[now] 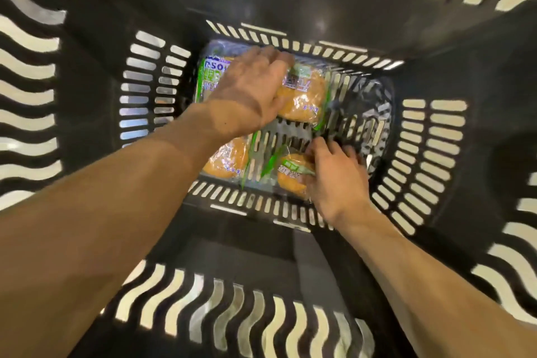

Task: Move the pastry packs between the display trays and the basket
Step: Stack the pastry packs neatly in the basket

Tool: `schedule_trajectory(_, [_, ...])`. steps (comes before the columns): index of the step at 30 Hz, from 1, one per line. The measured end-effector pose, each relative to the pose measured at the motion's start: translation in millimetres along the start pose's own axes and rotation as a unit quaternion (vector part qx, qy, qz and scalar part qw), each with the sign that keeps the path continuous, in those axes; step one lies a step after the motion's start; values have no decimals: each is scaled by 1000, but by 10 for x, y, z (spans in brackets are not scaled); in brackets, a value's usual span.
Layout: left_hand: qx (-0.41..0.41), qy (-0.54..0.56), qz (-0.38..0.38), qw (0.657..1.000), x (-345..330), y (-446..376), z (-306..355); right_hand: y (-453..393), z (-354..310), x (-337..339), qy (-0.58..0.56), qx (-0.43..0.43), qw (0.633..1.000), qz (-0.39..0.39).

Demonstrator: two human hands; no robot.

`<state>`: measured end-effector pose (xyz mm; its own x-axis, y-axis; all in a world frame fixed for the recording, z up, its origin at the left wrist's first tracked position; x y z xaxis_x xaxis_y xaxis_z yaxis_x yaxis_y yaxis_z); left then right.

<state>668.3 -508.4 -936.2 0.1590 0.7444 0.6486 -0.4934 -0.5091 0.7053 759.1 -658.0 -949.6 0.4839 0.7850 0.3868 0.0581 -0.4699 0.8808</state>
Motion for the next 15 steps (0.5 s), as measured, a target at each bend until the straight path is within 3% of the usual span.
schedule_trajectory(4, [-24, -88, -31, 995, -109, -256, 214, 164, 363, 40, -174, -46, 983, 39])
schedule_trajectory(9, [21, -152, -51, 987, -136, -309, 285, 358, 666, 74, -426, -105, 886, 147])
schedule_trajectory(11, [23, -128, -46, 990, -100, -246, 308, 438, 689, 163, -447, -84, 874, 170])
schedule_trajectory(15, [48, 58, -12, 997, 45, 177, 286, 837, 678, 530, -452, -41, 869, 196])
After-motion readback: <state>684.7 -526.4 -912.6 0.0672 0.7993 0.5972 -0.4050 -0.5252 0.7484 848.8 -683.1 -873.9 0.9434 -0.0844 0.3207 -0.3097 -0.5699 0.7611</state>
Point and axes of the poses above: each hand's wrist, its own y-axis away from the middle knuckle, its own x-axis out of the back of the hand, z = x × y, the point moved 9 cm from there along -y, towards the middle knuckle, and after that the axes turned 12 degrees about -z, right-handed, at the moved point
